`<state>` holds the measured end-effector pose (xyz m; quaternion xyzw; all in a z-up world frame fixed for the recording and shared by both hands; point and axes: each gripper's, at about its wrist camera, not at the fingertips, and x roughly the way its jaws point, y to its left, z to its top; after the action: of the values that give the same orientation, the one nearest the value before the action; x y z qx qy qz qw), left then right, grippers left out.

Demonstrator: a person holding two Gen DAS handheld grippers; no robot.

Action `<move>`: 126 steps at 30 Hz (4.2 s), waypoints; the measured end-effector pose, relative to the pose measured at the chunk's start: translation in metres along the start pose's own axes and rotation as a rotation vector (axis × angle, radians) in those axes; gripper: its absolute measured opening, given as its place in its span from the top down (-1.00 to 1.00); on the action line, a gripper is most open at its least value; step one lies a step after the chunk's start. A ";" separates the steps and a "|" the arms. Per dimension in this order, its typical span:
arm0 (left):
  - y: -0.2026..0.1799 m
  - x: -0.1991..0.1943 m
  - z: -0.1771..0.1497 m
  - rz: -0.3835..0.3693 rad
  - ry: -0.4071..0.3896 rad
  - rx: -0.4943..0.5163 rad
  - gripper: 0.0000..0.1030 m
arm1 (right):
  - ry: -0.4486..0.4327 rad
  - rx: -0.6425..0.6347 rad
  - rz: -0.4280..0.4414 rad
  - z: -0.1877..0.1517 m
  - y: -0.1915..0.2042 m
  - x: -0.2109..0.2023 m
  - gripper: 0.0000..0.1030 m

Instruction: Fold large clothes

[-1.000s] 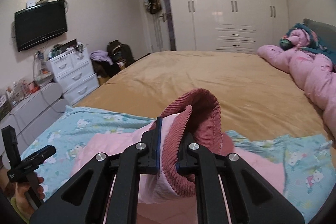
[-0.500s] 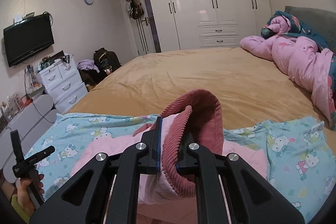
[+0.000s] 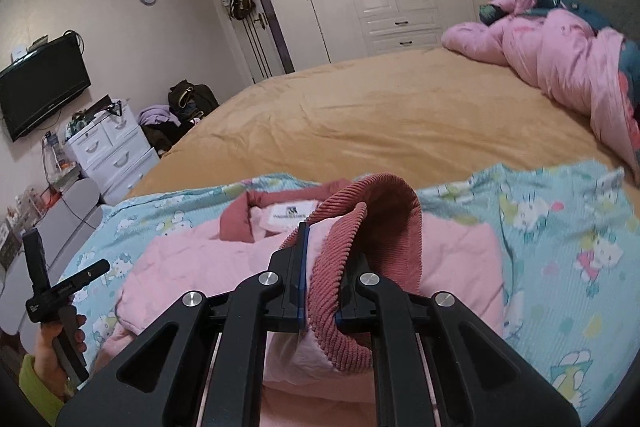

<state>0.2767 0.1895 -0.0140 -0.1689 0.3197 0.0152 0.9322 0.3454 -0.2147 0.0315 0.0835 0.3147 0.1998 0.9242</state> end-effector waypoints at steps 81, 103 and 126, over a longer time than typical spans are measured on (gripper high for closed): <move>-0.041 0.055 -0.038 -0.046 0.283 0.155 -0.78 | 0.301 0.016 -0.019 -0.069 0.050 0.073 -0.77; -0.037 -0.009 -0.025 -0.008 0.213 0.072 -0.82 | 0.220 0.100 0.042 -0.063 0.049 0.026 -0.92; -0.055 -0.093 -0.028 -0.037 0.085 0.009 -0.82 | 0.109 0.107 0.126 -0.052 0.071 -0.051 -0.92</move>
<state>0.1935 0.1361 0.0378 -0.1714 0.3557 -0.0108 0.9187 0.2546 -0.1705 0.0385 0.1414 0.3689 0.2445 0.8855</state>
